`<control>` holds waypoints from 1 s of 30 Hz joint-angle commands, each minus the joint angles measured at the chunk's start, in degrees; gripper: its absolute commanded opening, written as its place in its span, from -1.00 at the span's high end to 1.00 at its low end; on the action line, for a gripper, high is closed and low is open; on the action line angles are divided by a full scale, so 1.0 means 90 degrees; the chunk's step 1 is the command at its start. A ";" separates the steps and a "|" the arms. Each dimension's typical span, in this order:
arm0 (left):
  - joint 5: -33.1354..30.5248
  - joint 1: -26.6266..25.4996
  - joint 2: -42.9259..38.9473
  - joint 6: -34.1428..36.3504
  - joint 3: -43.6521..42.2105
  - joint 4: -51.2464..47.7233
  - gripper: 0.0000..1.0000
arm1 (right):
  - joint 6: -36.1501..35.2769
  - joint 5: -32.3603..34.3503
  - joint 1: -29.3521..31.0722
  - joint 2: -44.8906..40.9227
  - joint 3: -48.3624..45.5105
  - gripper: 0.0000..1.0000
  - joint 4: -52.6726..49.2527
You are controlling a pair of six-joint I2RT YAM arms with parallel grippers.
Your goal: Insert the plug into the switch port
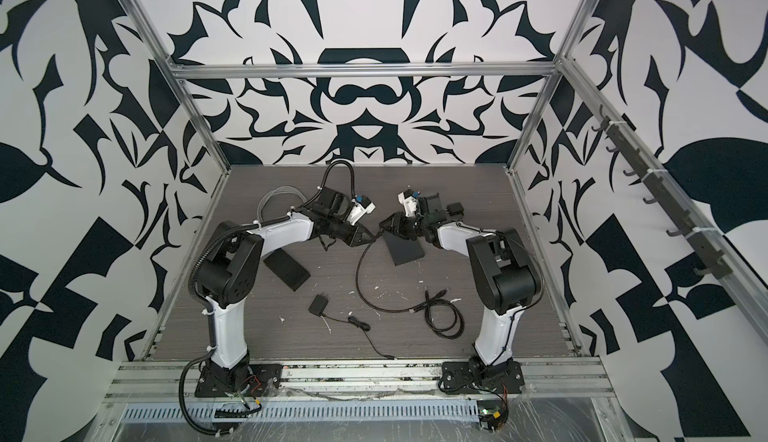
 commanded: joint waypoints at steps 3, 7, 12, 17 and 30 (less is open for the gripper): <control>0.0201 -0.0010 -0.0296 0.0015 -0.0031 0.0050 0.93 | 0.0000 -0.0091 -0.0051 -0.0190 -0.0145 0.38 0.0009; 0.0243 -0.0007 -0.0278 -0.0029 -0.0003 0.0074 0.93 | 0.0319 -0.0279 -0.0059 -0.0172 -0.0303 0.43 0.0463; 0.0220 -0.0005 -0.0256 -0.0036 0.0051 0.0079 0.92 | 0.0625 -0.0499 -0.0054 -0.0101 -0.0390 0.59 0.0873; 0.0057 -0.0006 -0.0187 -0.0008 0.0114 0.0109 0.90 | 0.0844 -0.0664 -0.0067 -0.0093 -0.0552 0.78 0.1227; -0.0810 -0.0135 -0.0181 -0.0442 -0.0770 0.1808 0.18 | 0.2074 -0.0774 -0.0459 0.0580 -0.0715 0.90 0.2662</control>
